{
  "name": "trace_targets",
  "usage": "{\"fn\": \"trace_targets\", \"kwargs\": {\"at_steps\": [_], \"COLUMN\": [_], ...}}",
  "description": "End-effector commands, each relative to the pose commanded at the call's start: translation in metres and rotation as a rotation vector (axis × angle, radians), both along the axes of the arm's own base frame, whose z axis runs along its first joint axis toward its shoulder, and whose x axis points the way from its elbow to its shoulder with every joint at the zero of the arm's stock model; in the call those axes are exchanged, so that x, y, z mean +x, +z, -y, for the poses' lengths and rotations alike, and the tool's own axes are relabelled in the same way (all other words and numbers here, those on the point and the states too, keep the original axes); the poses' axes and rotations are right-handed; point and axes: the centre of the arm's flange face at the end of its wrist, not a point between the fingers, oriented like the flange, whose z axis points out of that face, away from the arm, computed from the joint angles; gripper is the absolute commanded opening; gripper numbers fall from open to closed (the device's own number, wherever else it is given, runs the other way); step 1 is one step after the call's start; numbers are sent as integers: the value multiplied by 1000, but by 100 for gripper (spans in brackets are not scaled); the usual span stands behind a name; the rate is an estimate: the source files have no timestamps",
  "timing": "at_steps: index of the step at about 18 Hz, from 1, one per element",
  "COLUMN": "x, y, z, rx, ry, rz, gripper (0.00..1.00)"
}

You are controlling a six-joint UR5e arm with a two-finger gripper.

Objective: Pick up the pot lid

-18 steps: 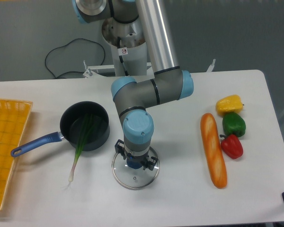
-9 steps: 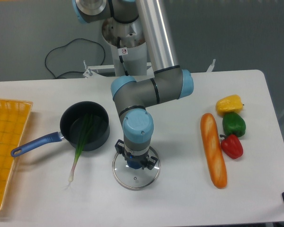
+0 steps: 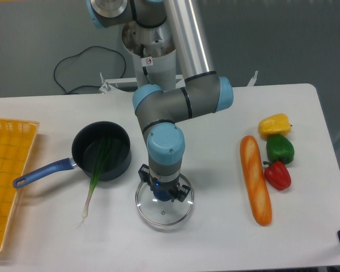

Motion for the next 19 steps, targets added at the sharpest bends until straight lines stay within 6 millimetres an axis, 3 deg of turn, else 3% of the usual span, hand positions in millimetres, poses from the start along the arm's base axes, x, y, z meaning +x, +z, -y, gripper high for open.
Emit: {"fn": "trace_targets", "kwargs": {"at_steps": [5,12,19], "x": [1,-13,-18], "y": [30,86,113], "z": [5,39,64], "rx": [16,-30,-47], "ry": [4,-39,-53], "rz": [-27,13,33], "gripper": [37,37,37]}}
